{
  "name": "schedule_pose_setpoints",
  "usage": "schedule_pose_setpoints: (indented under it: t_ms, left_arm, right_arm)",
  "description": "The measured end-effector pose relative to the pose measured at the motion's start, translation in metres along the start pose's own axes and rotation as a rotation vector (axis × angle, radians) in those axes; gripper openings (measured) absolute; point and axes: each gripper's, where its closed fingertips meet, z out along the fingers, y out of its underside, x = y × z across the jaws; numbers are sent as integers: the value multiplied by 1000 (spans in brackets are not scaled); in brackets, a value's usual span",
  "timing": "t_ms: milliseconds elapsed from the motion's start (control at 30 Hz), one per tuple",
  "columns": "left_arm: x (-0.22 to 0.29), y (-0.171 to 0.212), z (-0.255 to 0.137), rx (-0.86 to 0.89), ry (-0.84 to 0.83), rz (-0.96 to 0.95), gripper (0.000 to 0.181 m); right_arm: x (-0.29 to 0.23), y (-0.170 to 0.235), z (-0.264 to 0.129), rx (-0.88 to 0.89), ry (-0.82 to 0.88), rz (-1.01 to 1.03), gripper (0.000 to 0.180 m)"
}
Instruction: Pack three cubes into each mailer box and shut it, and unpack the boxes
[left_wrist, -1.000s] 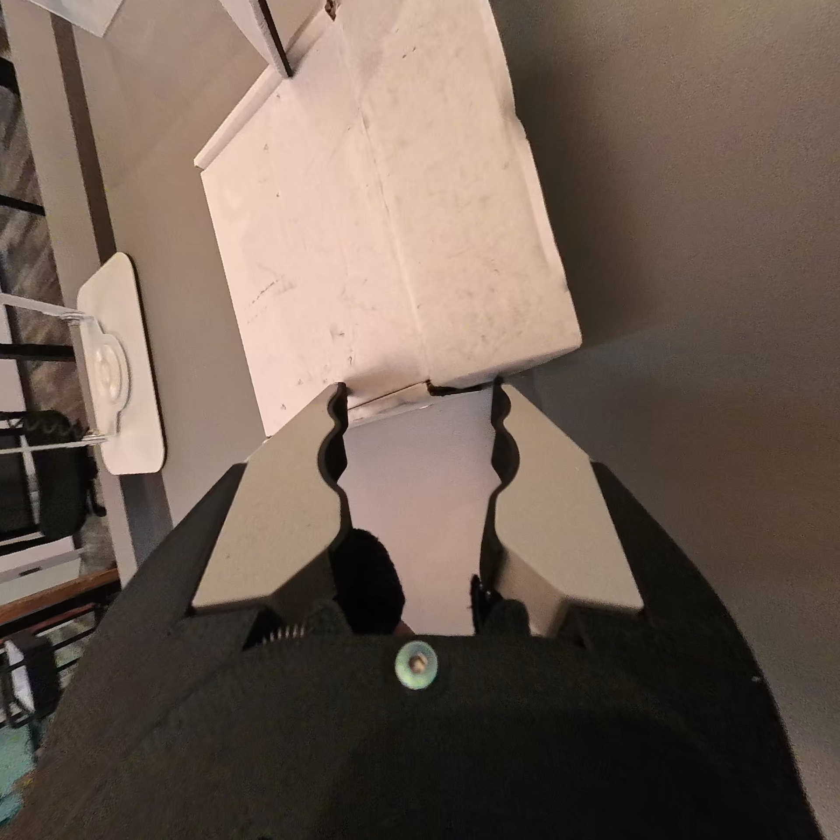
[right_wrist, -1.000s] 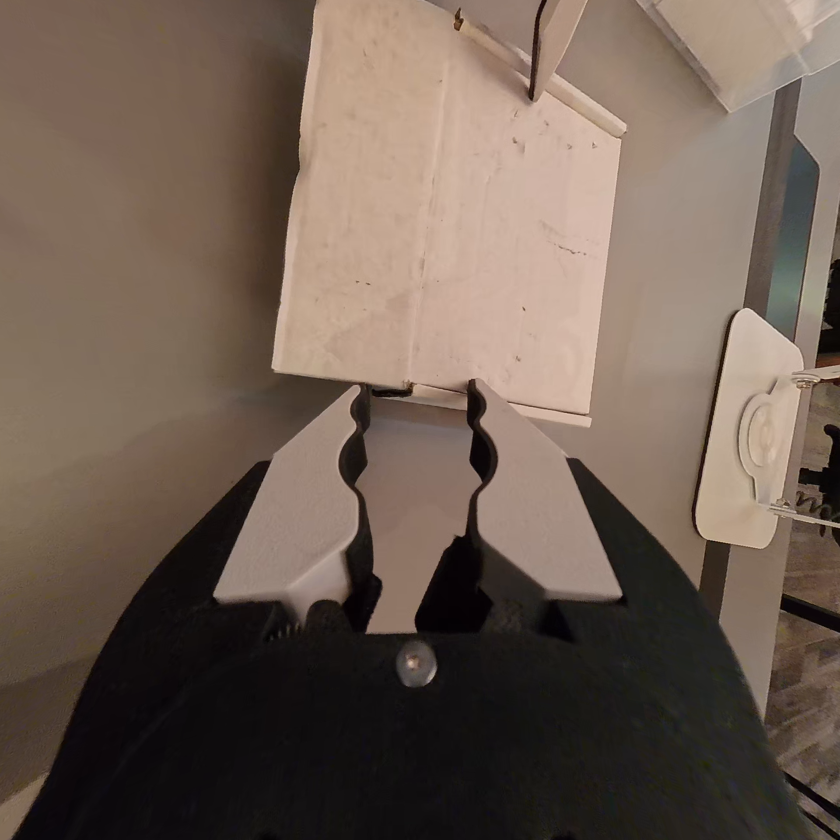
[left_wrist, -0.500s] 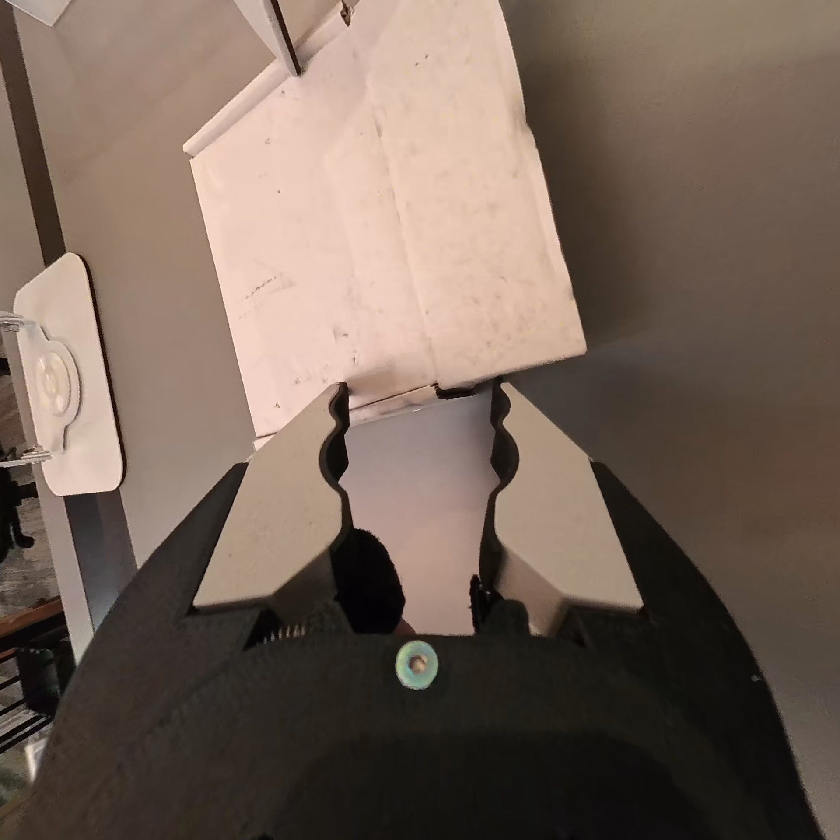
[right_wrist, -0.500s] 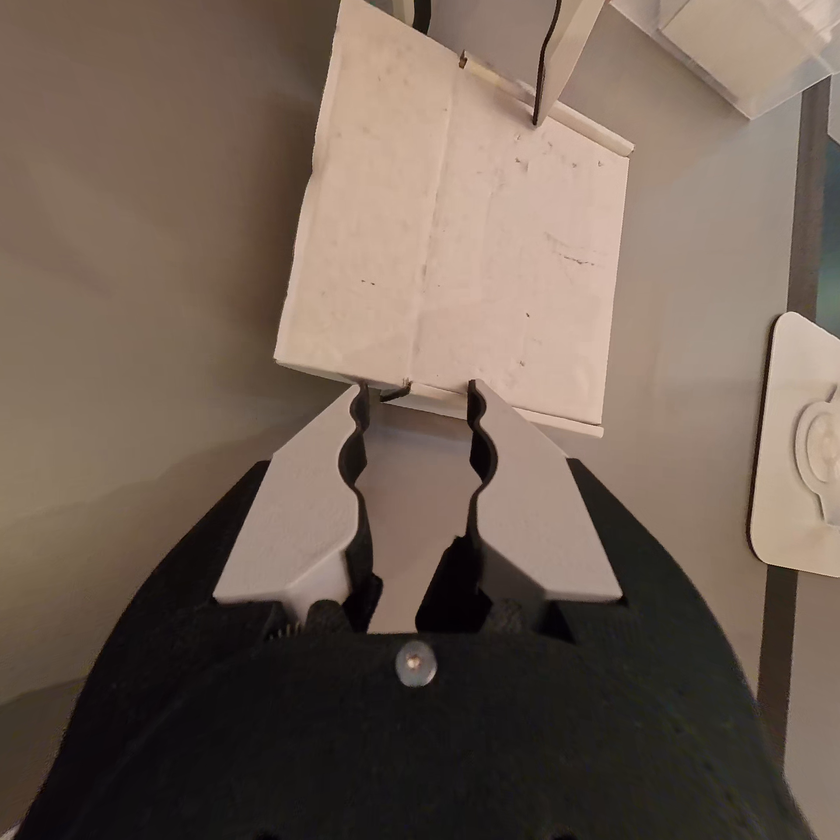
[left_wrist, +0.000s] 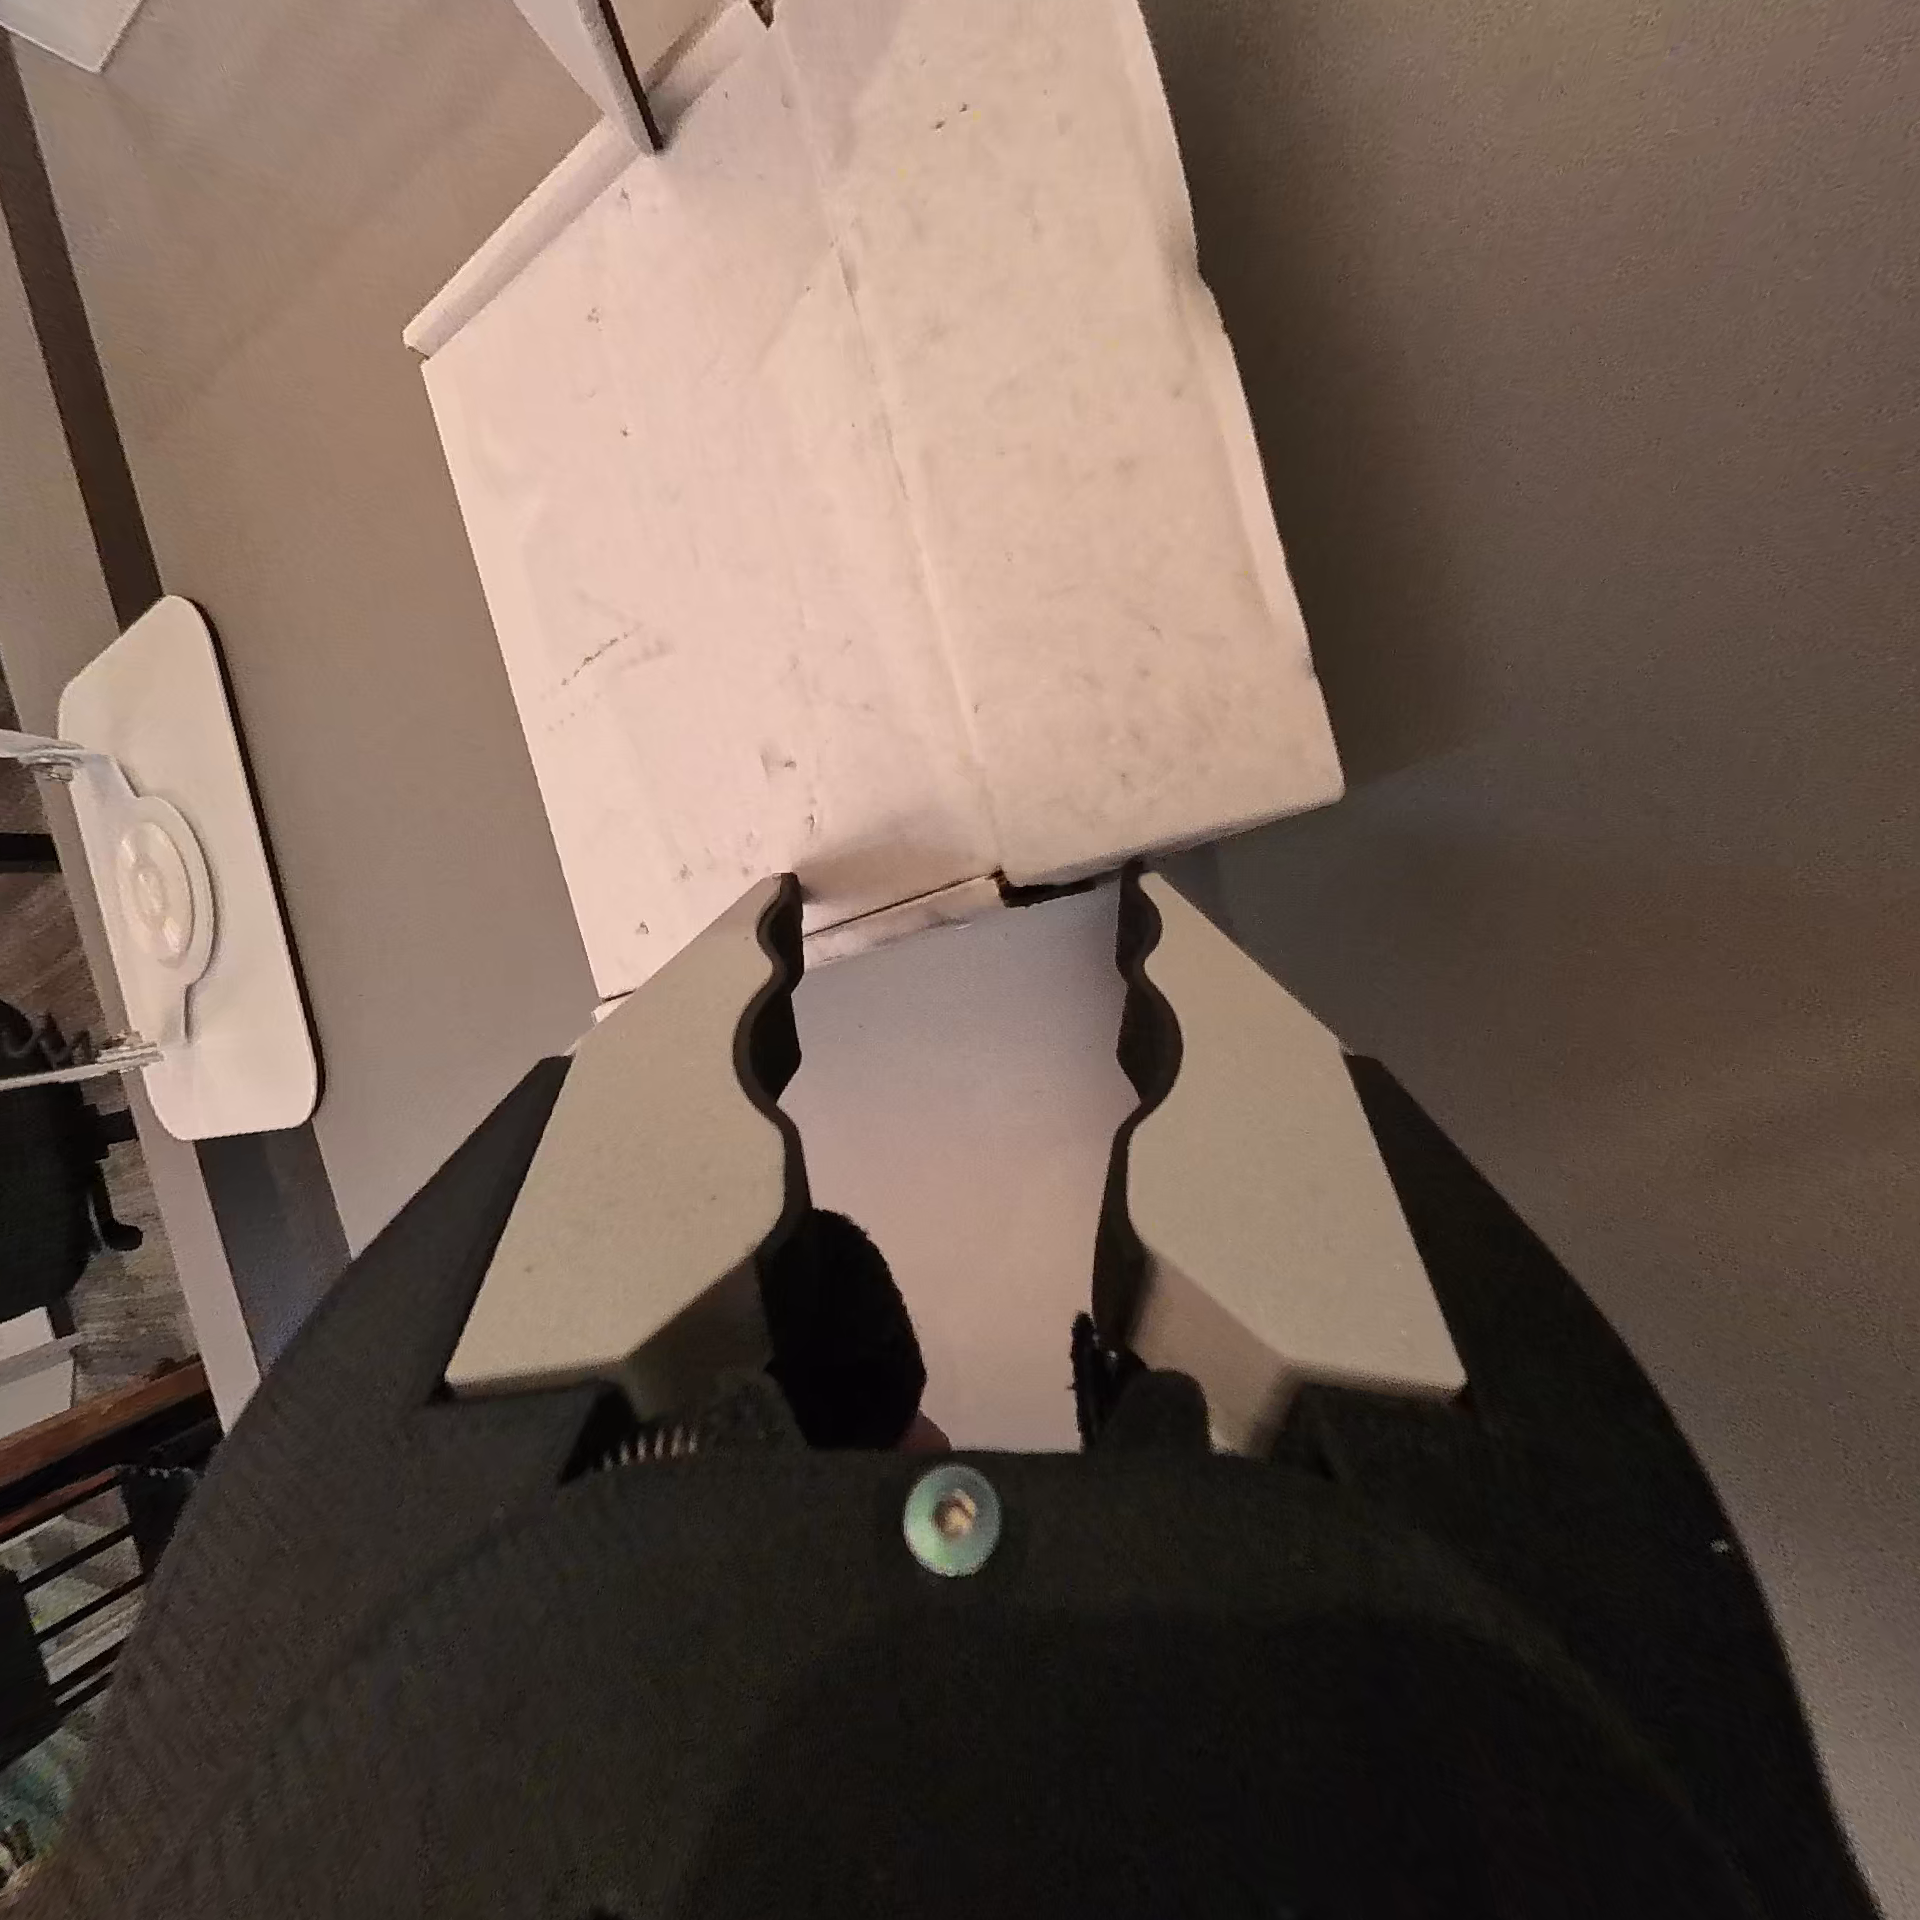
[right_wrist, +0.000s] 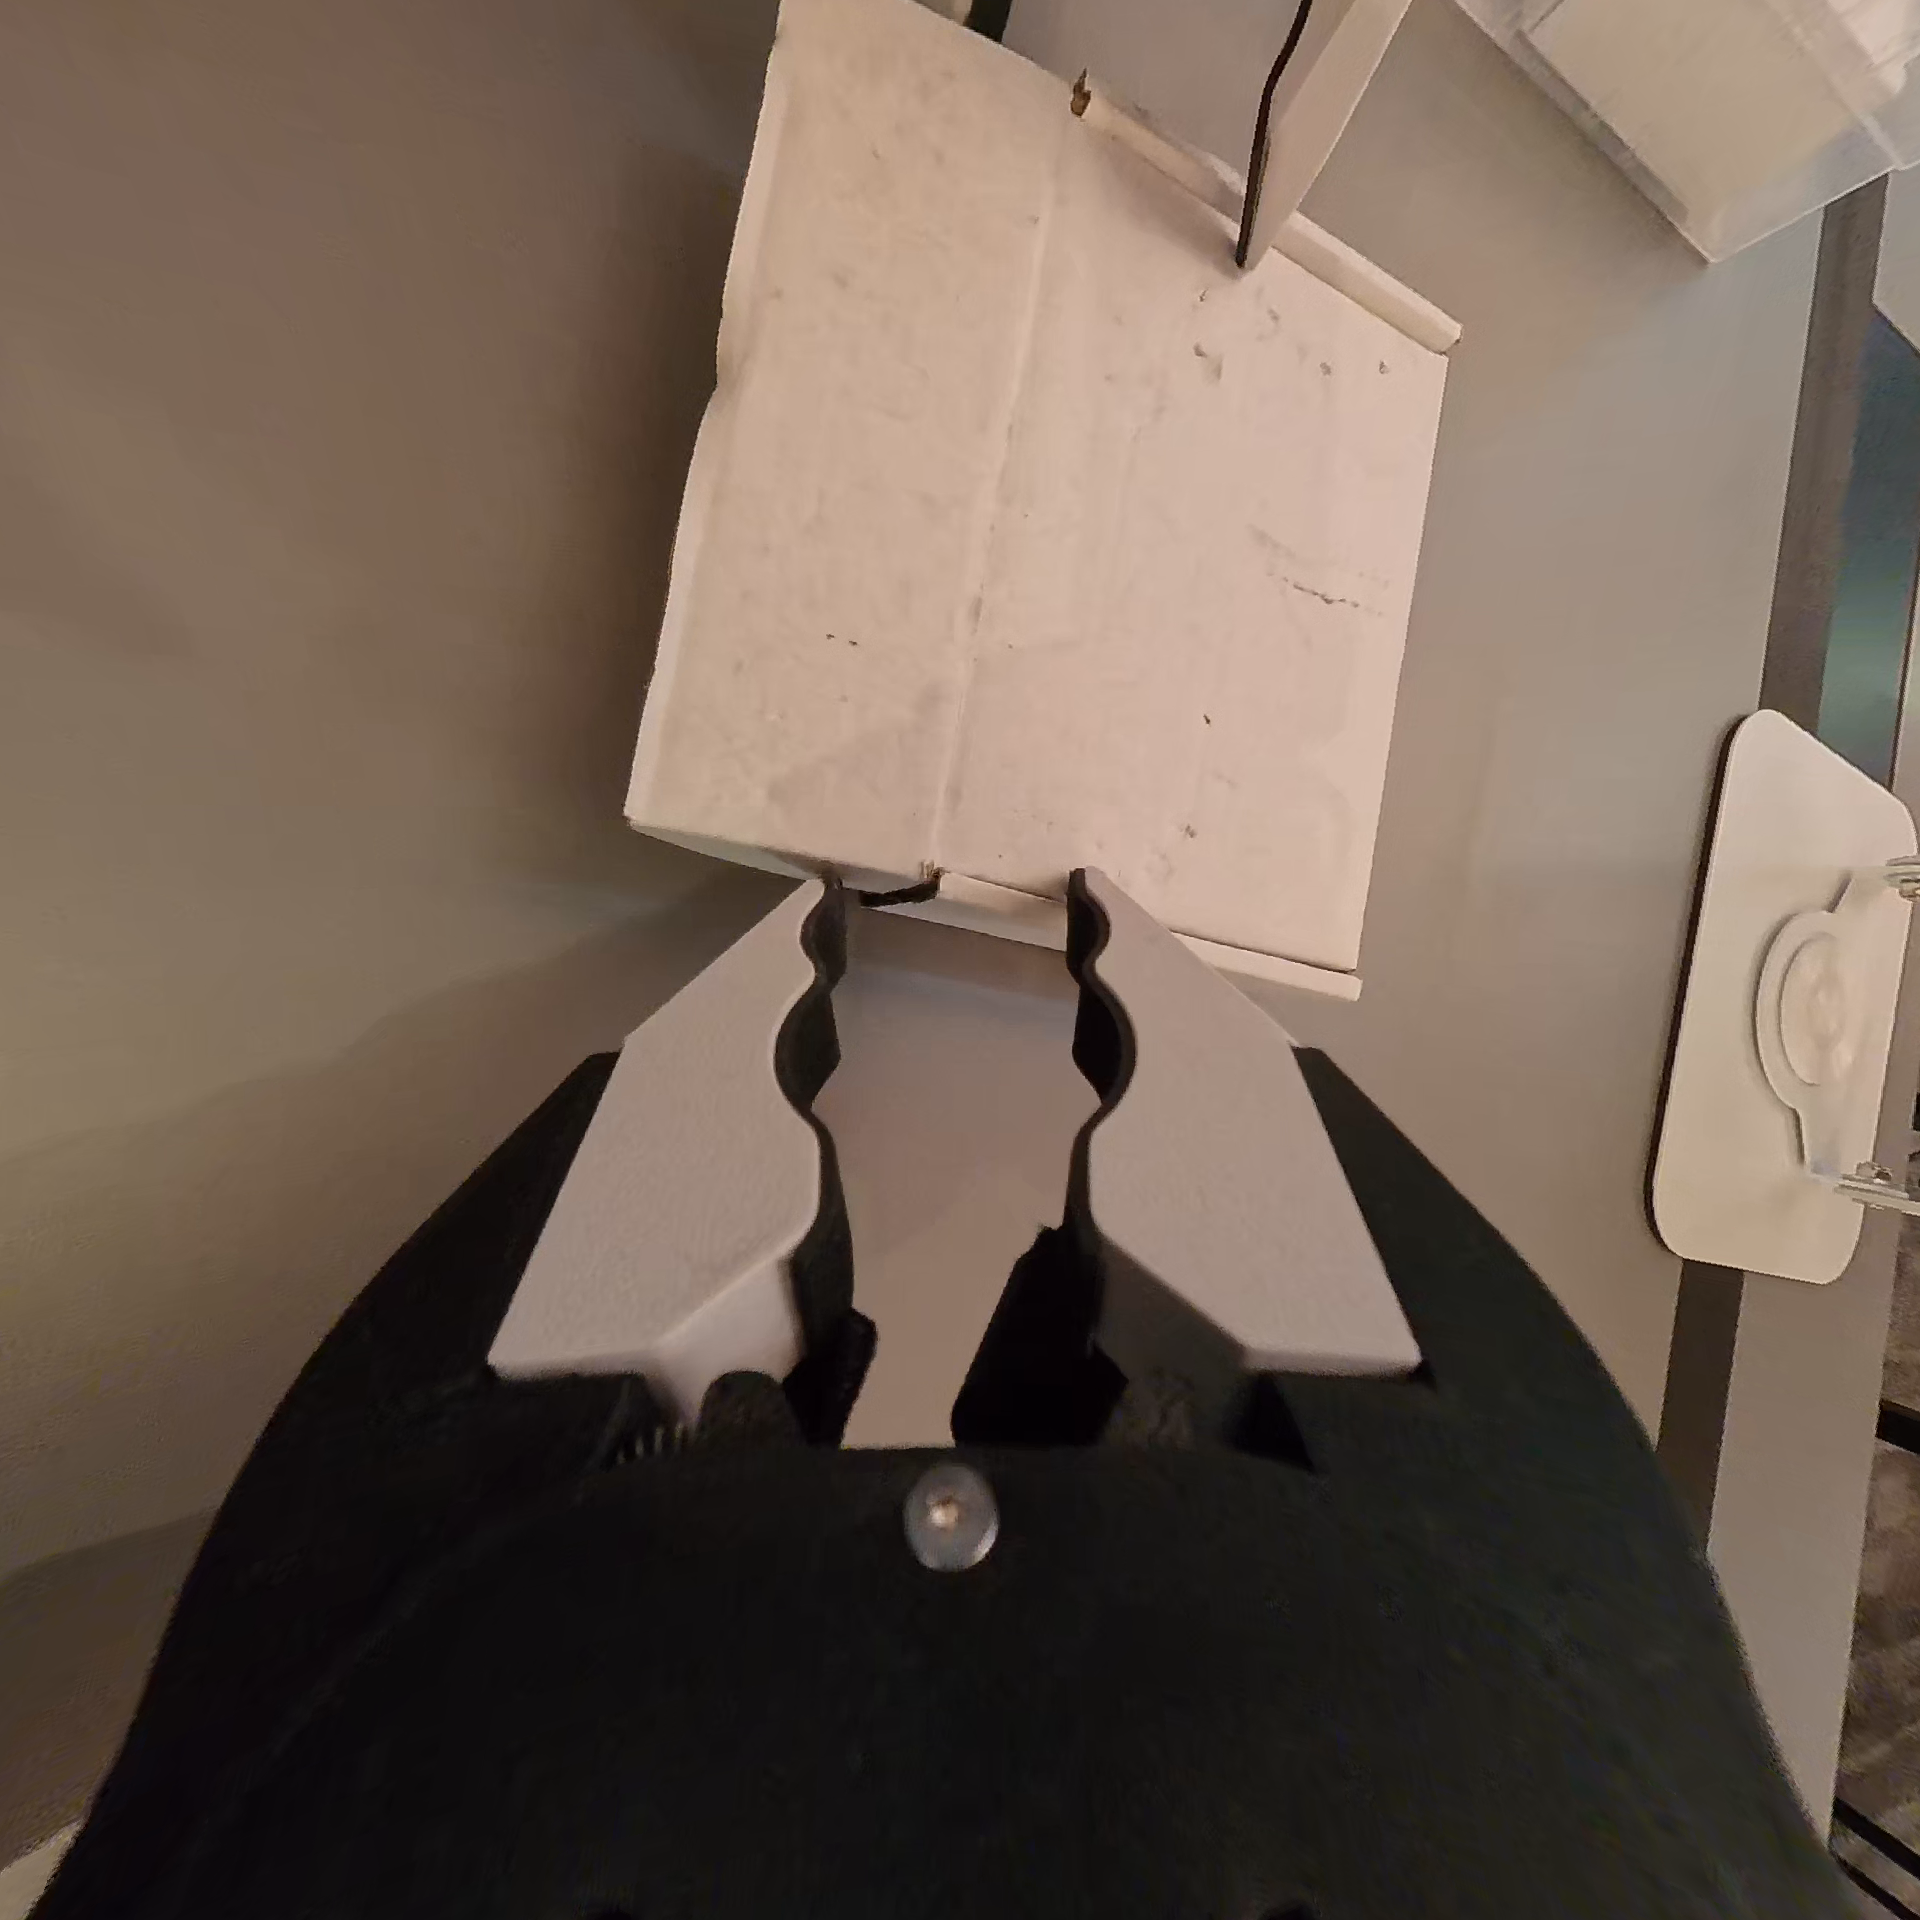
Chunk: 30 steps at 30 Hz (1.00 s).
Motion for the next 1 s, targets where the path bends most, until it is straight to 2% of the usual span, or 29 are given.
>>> schedule_pose_setpoints:
  t_ms: [533, 667, 1000]
  left_arm:
    - [0, 2, 4, -57, -124, 43, 60]
    - [1, 4, 7, -109, -172, 115, 63]
    - [10, -5, 2, 89, 2, -84, 81]
  right_arm:
    - [2, 2, 3, -50, 72, -58, 39]
    - [3, 2, 3, -54, 86, -68, 39]
    - [2, 2, 3, -24, 70, -49, 39]
